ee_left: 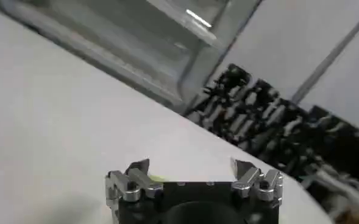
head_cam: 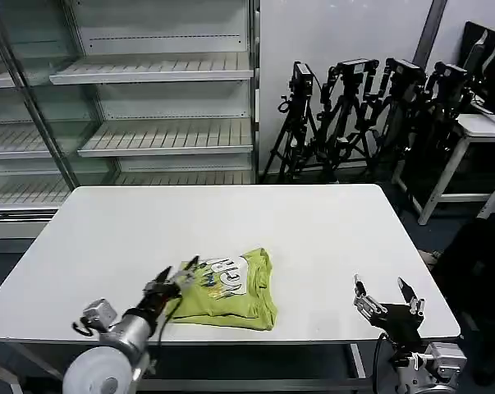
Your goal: Fold and organize the clothes.
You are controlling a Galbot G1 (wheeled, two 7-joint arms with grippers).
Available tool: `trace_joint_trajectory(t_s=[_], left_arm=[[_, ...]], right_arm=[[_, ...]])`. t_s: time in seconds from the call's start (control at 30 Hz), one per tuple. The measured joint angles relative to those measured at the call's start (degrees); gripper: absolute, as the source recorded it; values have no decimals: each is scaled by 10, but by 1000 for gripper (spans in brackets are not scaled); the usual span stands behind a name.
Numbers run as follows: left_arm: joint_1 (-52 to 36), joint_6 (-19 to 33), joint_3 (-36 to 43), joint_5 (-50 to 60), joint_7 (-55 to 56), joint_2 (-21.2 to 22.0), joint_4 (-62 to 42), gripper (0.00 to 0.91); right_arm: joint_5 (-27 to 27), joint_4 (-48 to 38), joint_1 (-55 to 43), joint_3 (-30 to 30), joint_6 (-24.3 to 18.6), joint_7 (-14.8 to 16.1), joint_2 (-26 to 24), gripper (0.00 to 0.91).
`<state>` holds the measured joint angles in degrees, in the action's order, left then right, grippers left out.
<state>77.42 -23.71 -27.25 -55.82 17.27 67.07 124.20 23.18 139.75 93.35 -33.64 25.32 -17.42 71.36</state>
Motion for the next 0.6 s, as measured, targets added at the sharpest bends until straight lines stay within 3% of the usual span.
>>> trace_joint_trajectory(t_s=[0.3, 0.6], left_arm=[[15, -14, -20, 79, -26, -8, -32, 907], [-1, -33, 5, 84, -31, 7, -57, 907]], right_arm=[[0, 5, 2, -3, 1, -3, -3, 907], [-3, 12, 9, -9, 3, -4, 2, 907]])
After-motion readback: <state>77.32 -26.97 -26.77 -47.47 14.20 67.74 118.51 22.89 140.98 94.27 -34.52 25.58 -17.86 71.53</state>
